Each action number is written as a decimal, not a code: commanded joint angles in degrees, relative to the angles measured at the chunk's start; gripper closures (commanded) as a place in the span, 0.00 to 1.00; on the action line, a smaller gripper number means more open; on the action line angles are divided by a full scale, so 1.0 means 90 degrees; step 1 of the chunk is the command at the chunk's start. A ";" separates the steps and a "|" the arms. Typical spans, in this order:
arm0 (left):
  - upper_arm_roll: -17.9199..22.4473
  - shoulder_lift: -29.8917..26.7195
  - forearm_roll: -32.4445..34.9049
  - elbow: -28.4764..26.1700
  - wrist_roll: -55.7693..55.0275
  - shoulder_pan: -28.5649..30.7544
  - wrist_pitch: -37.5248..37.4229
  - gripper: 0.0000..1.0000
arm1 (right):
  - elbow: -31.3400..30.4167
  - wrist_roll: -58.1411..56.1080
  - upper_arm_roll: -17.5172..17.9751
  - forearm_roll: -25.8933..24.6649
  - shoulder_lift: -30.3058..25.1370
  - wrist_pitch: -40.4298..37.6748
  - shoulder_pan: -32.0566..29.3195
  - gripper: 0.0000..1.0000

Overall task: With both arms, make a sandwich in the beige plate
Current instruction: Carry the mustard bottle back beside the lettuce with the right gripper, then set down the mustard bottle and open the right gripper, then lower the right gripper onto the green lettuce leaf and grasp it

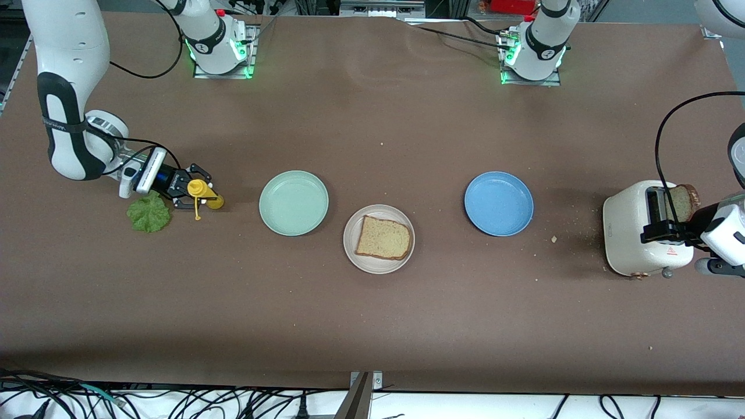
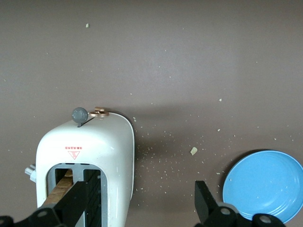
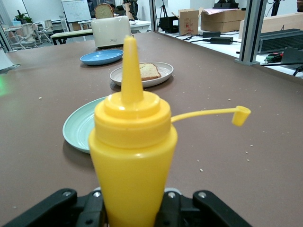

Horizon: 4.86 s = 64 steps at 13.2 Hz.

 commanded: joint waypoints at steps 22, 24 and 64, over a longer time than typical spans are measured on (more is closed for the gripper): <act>-0.0005 -0.0009 0.0265 0.0038 -0.0002 0.0029 -0.0063 0.00 | 0.0551 0.4836 -0.3962 -0.2978 0.0011 0.1157 0.3119 0.20; -0.0005 -0.0019 0.0265 0.0038 -0.0012 0.0029 -0.0063 0.00 | 0.0551 0.6017 -0.4668 -0.3360 0.0031 0.1431 0.3893 0.10; 0.0014 0.0001 0.0265 0.0058 0.0018 0.0039 -0.0053 0.00 | 0.1546 1.0095 -0.2794 -0.3654 0.1456 0.3241 0.2529 1.00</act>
